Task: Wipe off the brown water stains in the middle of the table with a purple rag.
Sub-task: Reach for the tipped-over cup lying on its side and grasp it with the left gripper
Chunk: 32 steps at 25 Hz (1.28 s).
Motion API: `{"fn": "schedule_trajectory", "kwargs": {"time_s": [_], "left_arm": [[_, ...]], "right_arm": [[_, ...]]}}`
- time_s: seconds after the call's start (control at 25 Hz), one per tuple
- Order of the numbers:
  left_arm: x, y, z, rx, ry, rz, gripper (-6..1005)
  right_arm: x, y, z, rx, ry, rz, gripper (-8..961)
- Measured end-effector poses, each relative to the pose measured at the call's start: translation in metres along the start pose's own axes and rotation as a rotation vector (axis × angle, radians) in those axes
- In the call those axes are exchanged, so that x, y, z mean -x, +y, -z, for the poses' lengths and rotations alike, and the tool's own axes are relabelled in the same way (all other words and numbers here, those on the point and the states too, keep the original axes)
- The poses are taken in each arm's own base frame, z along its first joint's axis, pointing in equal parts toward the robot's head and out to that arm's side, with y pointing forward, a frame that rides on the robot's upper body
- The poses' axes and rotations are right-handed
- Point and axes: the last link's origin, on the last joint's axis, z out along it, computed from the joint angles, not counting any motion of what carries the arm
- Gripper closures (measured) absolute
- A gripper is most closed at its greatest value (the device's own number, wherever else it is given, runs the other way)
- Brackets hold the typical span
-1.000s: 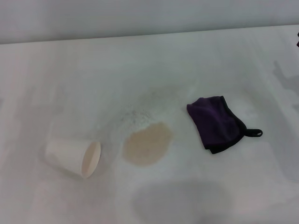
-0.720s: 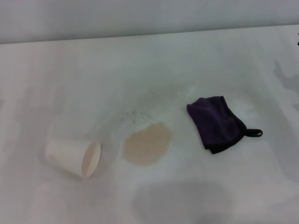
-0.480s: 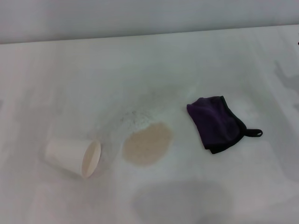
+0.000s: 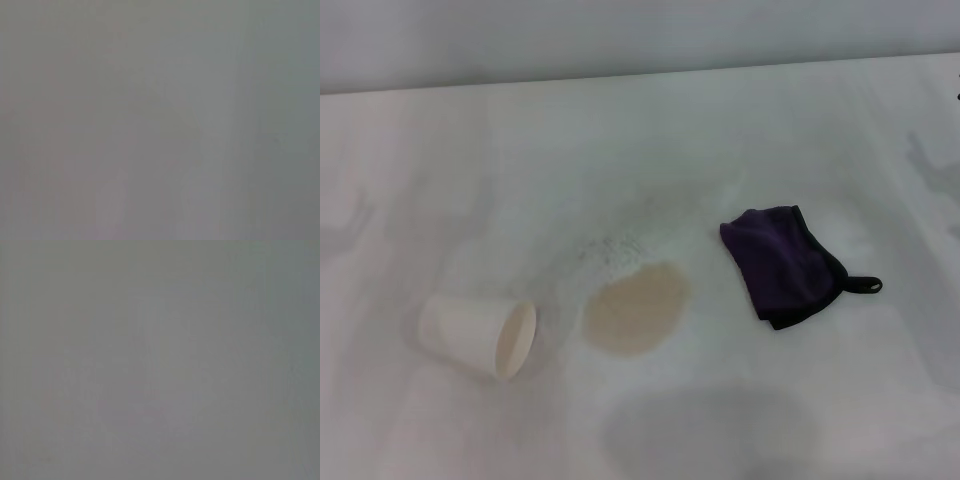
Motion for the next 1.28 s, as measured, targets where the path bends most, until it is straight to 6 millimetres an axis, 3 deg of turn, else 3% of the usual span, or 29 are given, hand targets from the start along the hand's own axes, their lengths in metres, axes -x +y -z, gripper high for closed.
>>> {"fn": "schedule_trajectory", "kwargs": {"time_s": [0.24,0.44,0.76,1.08,1.28], "left_arm": [[-0.004,-0.001,-0.006,0.144,-0.072,0.055,119],[-0.020,-0.013,-0.004,0.298,-0.173,0.043,121],[-0.054,-0.015,-0.004,0.586,-0.363,-0.142,123],[-0.064,-0.008,-0.005,0.776,-0.600,-0.315,122],[-0.085,0.000,-0.007,0.869,-0.660,-0.455,122]], "right_arm": [[0.000,0.000,0.001,0.002,0.000,0.001,83],[0.001,0.001,0.000,0.004,-0.005,0.001,83],[0.001,0.001,-0.001,0.003,-0.004,0.001,82],[0.004,0.004,-0.006,0.014,-0.018,0.000,83],[0.004,0.005,-0.007,0.013,-0.015,-0.002,83]]}}
